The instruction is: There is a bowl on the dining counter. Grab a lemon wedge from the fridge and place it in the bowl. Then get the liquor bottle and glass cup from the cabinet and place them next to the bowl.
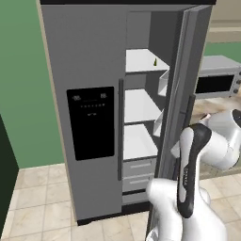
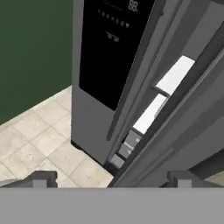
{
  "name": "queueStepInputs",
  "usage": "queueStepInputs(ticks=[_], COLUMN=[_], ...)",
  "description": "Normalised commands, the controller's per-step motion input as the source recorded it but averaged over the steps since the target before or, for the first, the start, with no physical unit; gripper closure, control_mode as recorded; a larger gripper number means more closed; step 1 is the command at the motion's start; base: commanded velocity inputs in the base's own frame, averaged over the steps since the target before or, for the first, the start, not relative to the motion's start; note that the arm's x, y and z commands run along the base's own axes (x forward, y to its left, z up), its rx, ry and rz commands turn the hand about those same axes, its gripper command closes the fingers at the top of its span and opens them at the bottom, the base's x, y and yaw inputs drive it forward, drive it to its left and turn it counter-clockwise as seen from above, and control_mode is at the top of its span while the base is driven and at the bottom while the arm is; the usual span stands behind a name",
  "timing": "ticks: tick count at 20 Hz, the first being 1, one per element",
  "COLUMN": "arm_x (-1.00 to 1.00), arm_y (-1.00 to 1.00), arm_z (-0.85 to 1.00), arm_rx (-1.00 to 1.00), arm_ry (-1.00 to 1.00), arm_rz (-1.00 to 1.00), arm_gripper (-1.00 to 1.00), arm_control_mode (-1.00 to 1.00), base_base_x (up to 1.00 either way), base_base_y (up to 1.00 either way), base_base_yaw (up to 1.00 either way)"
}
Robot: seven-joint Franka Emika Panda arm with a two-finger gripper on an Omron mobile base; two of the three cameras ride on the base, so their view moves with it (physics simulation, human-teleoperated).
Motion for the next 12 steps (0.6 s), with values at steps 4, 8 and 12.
queueStepInputs(ticks=[4, 8, 12], arm_x=[0.35, 0.42, 0.46], arm_y=[0.82, 0.74, 0.62], arm_z=[0.46, 0.37, 0.18], arm_rx=[-0.31, -0.30, -0.28], arm_ry=[0.04, 0.07, 0.06], arm_rz=[0.04, 0.00, 0.00], arm_gripper=[-1.00, -1.00, -1.00], arm_control_mode=[-1.00, -1.00, -1.00], base_base_x=[0.00, 0.00, 0.00], base_base_y=[0.00, 0.00, 0.00], base_base_yaw=[0.00, 0.00, 0.00])
